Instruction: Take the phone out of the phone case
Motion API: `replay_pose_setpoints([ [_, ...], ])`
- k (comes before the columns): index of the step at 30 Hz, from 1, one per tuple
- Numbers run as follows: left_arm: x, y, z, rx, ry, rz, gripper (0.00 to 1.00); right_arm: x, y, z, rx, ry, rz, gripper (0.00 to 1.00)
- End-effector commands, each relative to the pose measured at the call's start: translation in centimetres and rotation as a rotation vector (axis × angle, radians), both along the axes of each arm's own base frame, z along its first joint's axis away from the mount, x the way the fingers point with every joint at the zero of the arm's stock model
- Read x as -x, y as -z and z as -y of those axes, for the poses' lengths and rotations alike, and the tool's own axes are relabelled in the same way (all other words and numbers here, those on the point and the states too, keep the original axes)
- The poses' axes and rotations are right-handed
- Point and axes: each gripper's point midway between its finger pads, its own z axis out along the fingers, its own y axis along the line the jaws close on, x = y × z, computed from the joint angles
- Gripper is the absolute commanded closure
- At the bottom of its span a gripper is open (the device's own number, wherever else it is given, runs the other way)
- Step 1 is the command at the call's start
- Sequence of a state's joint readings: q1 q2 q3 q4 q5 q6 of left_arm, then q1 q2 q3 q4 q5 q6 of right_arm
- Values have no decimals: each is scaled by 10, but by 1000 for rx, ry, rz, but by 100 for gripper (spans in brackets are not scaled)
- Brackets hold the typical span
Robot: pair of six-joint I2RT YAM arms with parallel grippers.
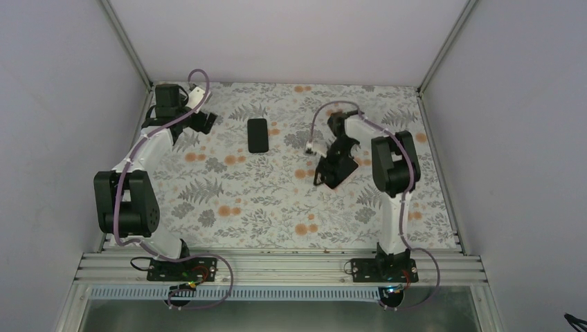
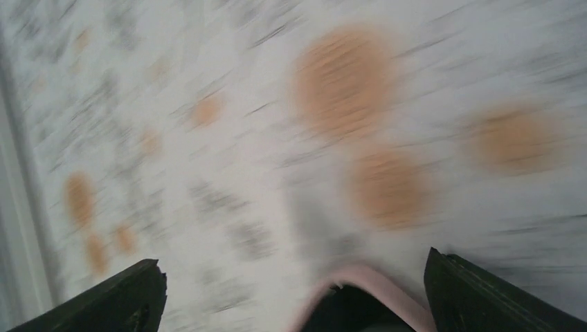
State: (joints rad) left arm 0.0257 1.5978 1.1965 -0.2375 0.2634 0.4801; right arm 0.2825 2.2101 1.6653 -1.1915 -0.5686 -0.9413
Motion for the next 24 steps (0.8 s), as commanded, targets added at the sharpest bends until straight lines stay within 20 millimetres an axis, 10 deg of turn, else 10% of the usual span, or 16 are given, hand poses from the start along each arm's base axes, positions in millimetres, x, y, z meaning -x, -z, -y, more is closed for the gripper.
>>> replay_pose_setpoints([
  [1, 7, -12, 0, 3, 29, 35, 0, 104, -11, 7, 78, -167, -116, 2],
  [9, 2, -2, 12, 15, 79, -5, 0, 30, -99, 54, -42, 183, 186, 0],
  [16, -1, -14, 11, -10, 74, 17, 0, -17, -74, 132, 200, 505, 248, 10],
  [19, 2, -15, 10, -19, 72, 27, 0, -33, -50, 161, 340, 587, 295, 40],
  [21, 4, -14, 9, -27, 70, 30, 0, -39, -38, 171, 389, 613, 299, 87],
  [24, 8, -10, 8, -37, 65, 26, 0, -37, -21, 170, 399, 616, 257, 96],
])
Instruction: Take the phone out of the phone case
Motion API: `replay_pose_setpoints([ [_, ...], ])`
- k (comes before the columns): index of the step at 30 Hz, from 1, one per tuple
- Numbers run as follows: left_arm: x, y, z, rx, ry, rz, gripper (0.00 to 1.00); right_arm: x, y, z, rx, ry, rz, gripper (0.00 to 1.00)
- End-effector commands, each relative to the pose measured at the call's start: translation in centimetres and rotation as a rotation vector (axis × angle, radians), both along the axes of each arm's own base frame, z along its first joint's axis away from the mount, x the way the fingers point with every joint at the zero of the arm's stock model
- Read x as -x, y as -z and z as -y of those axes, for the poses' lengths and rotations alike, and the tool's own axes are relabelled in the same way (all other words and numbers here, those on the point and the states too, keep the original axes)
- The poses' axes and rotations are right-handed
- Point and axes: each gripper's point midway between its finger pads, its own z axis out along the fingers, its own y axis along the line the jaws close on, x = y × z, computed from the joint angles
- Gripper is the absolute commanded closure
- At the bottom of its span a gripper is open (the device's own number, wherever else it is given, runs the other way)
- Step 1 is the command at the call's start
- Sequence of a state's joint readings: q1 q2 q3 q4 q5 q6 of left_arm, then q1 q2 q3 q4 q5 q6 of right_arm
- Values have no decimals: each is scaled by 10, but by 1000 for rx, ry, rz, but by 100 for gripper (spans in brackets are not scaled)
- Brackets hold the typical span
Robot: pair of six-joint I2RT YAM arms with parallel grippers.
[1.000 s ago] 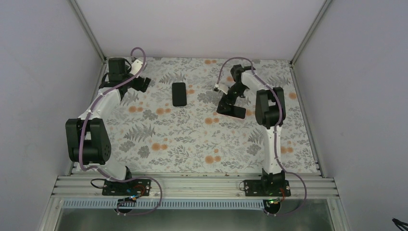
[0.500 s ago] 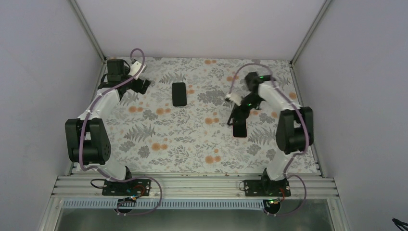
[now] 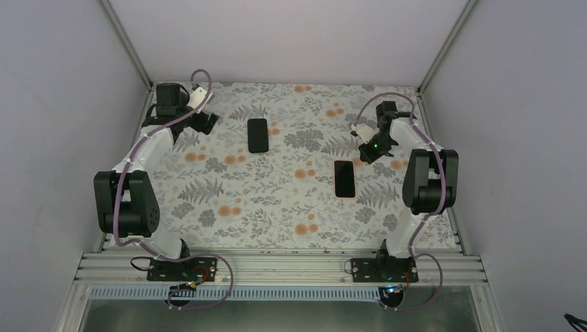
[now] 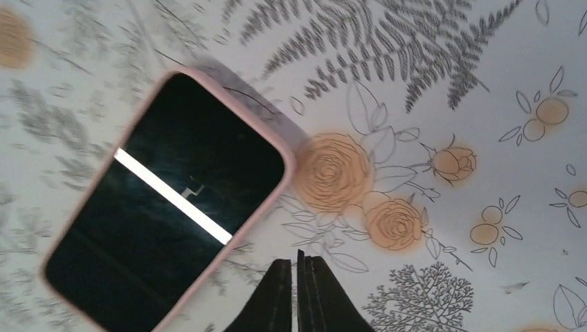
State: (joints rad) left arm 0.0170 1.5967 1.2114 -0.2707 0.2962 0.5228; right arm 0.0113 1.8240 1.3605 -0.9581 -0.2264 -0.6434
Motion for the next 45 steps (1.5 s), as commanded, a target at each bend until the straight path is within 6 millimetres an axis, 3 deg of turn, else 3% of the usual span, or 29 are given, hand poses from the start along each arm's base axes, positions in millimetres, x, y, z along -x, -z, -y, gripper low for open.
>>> replay_pose_setpoints([
  [1, 5, -7, -2, -27, 4, 31, 0, -10, 25, 18, 83, 89, -5, 96],
  [9, 9, -1, -3, -33, 3, 26, 0, -3, 55, 8, 65, 69, -64, 96],
  [13, 8, -4, 0, -14, 16, 24, 0, -7, 63, -16, 35, 17, -69, 96],
  [18, 10, -13, 1, -11, 20, 26, 0, 0, 79, -69, 36, -110, -105, 96],
  [21, 14, -17, -1, -28, 15, 41, 0, 14, 75, -116, -31, -230, -117, 96],
  [23, 16, -19, -3, -41, 12, 45, 0, 33, 68, -149, -89, -321, -160, 96],
  [25, 18, -19, -5, -53, 4, 43, 0, 35, 65, -163, -64, -348, -136, 96],
  [26, 19, -19, -6, -58, 2, 44, 0, 27, 62, -163, -41, -337, -92, 86],
  [27, 20, -19, -6, -59, 4, 44, 0, 13, 58, -158, -9, -308, -38, 62],
  [28, 22, -18, -6, -61, 1, 44, 0, 0, 51, -153, -6, -276, 4, 46],
  [30, 23, -17, -7, -61, 0, 45, 0, -19, 36, -137, -2, -237, 74, 31],
  [32, 23, -15, -7, -59, -2, 43, 0, -19, 20, -125, -21, -274, 114, 19],
  [35, 22, -15, -5, -48, 5, 45, 0, 3, 5, -108, -7, -435, 158, 14],
  [38, 18, -17, 1, -16, 17, 45, 0, 31, -7, -91, -19, -708, 257, 13],
  [41, 17, -19, 6, 12, 32, 49, 0, 40, -30, -83, 7, -906, 439, 10],
  [45, 16, -19, 9, -3, 19, 78, 0, 49, -25, -76, 40, -1047, 386, 7],
])
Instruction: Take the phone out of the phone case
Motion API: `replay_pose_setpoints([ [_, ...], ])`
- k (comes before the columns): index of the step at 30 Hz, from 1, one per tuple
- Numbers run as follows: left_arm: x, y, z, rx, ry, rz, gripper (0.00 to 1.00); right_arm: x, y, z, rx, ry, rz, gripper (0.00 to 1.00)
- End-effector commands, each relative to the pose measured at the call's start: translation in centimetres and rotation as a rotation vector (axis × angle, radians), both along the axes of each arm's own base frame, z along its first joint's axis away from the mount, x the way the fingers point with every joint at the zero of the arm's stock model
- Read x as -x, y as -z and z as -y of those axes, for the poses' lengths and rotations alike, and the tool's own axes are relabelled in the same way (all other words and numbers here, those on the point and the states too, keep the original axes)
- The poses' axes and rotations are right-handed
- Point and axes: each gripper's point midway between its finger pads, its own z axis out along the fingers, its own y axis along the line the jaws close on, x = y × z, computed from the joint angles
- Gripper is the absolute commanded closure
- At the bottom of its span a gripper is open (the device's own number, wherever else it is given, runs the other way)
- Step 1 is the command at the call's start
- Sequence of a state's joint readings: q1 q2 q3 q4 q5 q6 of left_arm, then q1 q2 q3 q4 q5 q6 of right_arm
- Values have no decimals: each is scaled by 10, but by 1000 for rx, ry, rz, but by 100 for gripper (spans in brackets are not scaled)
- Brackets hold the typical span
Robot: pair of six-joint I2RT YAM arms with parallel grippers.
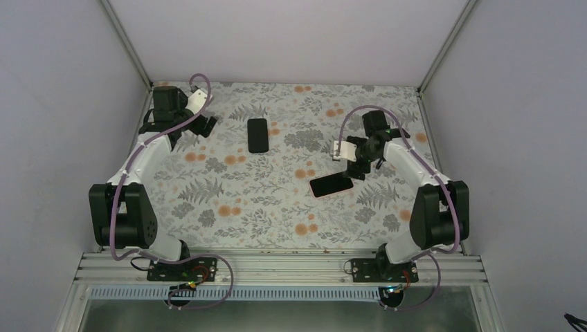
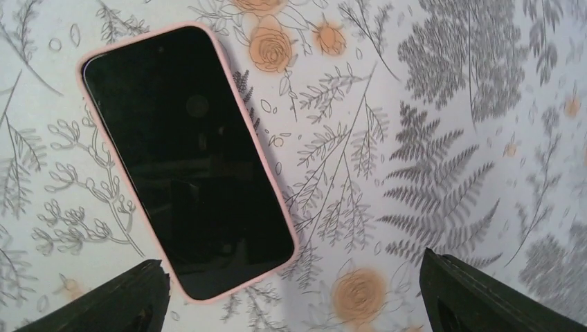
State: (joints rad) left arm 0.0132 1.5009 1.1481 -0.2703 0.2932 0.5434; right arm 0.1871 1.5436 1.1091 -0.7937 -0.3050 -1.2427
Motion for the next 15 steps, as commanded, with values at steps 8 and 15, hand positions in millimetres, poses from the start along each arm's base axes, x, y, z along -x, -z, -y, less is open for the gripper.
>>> replay_pose_setpoints([
  [8, 1, -3, 7, -5, -6, 50, 0, 3, 11, -12, 73, -363, 7, 0],
  [15, 1, 5, 7, -4, -2, 28, 0, 26, 41, -18, 118, -367, -142, 0],
])
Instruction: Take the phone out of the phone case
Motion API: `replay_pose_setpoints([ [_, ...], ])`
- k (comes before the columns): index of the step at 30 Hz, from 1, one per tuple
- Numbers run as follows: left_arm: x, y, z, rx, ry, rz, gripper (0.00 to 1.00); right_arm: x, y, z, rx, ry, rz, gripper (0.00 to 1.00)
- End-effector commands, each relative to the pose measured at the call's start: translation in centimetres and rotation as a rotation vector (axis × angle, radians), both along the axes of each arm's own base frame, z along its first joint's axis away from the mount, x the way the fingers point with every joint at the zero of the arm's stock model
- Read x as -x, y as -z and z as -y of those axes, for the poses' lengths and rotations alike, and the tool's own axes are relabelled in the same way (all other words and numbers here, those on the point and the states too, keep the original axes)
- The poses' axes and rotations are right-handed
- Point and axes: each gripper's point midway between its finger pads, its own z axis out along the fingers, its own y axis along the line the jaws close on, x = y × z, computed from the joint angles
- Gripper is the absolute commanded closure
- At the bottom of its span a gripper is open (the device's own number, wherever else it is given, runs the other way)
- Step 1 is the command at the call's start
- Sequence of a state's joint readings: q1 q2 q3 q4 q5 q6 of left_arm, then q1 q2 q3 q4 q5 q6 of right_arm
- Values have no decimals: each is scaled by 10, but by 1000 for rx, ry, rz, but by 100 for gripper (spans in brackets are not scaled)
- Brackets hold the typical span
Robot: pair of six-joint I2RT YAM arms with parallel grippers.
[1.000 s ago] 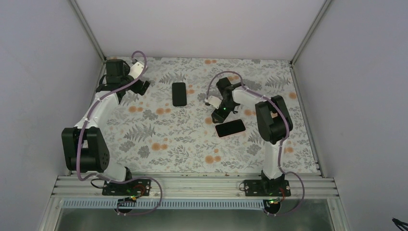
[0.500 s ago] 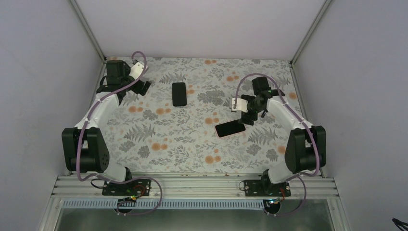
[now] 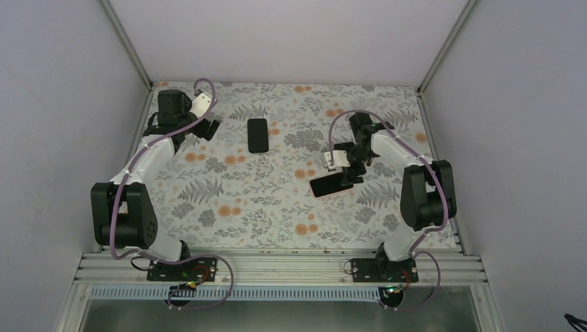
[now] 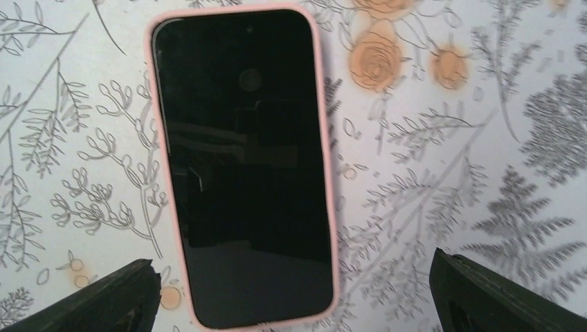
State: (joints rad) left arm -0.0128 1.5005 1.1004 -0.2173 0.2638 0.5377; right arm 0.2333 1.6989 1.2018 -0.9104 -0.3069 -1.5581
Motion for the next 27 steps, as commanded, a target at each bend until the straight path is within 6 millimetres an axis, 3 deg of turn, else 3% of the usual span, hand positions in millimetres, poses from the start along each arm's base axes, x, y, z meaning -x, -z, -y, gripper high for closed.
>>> replay_pose_setpoints([
  [1, 0, -5, 1, 10, 1, 23, 0, 18, 16, -6, 45, -12, -82, 0],
  [8, -2, -3, 1, 1, -5, 27, 0, 9, 36, -13, 41, 74, -15, 0],
  [27, 2, 2, 6, 2, 26, 27, 0, 6, 69, 3, 137, 117, -19, 0],
])
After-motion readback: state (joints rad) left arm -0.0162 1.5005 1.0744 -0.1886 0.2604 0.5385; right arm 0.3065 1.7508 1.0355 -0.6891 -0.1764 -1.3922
